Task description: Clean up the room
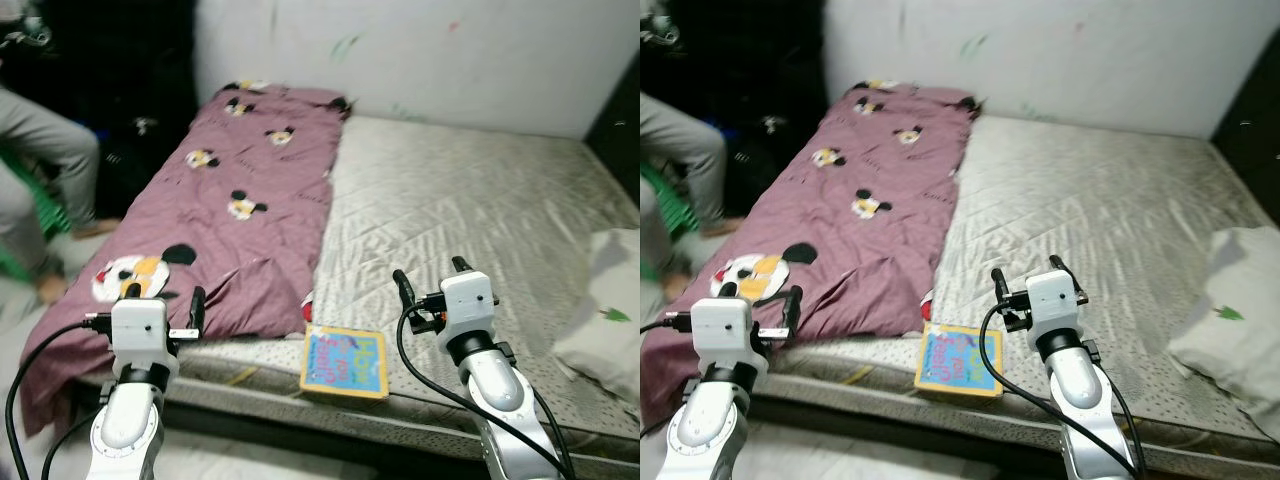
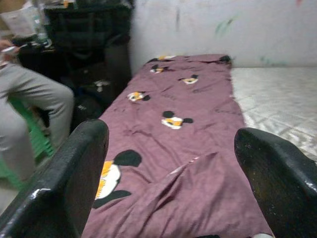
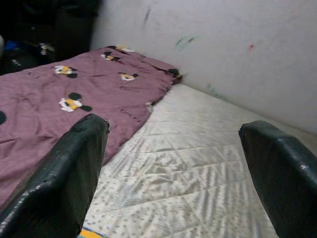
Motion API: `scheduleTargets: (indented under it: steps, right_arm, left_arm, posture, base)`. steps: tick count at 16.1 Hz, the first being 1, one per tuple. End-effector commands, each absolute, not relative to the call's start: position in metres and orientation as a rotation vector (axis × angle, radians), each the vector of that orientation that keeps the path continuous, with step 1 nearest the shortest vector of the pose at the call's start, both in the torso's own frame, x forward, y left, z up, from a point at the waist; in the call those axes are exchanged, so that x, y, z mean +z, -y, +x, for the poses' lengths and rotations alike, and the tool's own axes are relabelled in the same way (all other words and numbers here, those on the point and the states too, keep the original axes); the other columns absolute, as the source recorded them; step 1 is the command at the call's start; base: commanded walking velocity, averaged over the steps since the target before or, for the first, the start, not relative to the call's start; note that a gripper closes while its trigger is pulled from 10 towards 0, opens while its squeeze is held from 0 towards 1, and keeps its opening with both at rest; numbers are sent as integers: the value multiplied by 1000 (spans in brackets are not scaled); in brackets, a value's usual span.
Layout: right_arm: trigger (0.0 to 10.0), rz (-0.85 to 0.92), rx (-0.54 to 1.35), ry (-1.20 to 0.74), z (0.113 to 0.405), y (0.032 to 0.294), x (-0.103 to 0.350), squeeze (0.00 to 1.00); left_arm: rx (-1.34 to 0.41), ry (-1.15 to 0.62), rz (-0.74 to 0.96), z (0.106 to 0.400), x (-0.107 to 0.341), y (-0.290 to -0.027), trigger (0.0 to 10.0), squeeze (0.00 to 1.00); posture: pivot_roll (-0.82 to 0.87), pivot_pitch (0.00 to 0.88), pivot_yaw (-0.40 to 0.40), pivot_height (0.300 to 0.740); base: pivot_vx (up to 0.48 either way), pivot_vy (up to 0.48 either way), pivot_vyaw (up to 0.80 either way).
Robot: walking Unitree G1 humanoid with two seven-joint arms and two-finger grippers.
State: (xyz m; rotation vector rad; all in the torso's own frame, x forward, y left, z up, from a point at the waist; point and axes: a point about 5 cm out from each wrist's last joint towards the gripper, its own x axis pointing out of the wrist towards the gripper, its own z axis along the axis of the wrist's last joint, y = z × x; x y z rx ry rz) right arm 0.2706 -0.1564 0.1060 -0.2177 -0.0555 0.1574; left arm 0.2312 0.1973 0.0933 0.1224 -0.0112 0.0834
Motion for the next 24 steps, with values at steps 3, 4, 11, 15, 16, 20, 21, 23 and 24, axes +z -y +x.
scheduleTargets:
  steps: [3, 4, 11, 15, 16, 20, 21, 23, 24]
  right_arm:
    - [10000, -178, 27, 0, 254, 180, 100, 0]
    - [10000, -147, 10, -28, 248, 182, 95, 0]
    - [10000, -138, 68, 18, 274, 158, 108, 0]
    - [10000, -110, 87, 10, 273, 148, 105, 0]
    - [10000, -84, 74, -1, 272, 148, 104, 0]
    - [10000, -89, 84, -6, 270, 146, 102, 0]
    - [10000, -91, 86, -10, 269, 146, 101, 0]
    - [10000, -95, 84, -16, 268, 147, 100, 0]
    - [10000, -91, 83, -23, 268, 147, 100, 0]
  left_arm:
    - [98, -27, 170, 210, 88, -213, 10000, 0]
    - [99, -35, 172, 208, 86, -212, 10000, 0]
    - [55, 6, 129, 234, 97, -196, 10000, 0]
    - [16, -28, 112, 229, 92, -186, 10000, 0]
    - [15, -24, 113, 229, 93, -185, 10000, 0]
    - [-28, -20, 113, 231, 95, -175, 10000, 0]
    - [-29, -19, 113, 231, 95, -175, 10000, 0]
    - [-33, -19, 115, 231, 96, -175, 10000, 0]
    - [-36, -19, 115, 231, 97, -175, 10000, 0]
  posture:
    - [11, 0, -5, 740]
    - [11, 0, -4, 740]
    - [-22, 0, 5, 740]
    - [-17, 0, -6, 740]
    - [-17, 0, -4, 740]
    - [-18, 0, -6, 740]
    - [-20, 0, -7, 740]
    - [-20, 0, -12, 740]
    - [-18, 0, -11, 740]
  base:
    - [0, 0, 0]
    - [0, 0, 0]
    - [0, 0, -343]
    - [0, 0, -734]
    - [0, 0, 0]
    - [0, 0, 0]
    - [0, 0, 0]
    - [0, 0, 0]
    - [0, 0, 0]
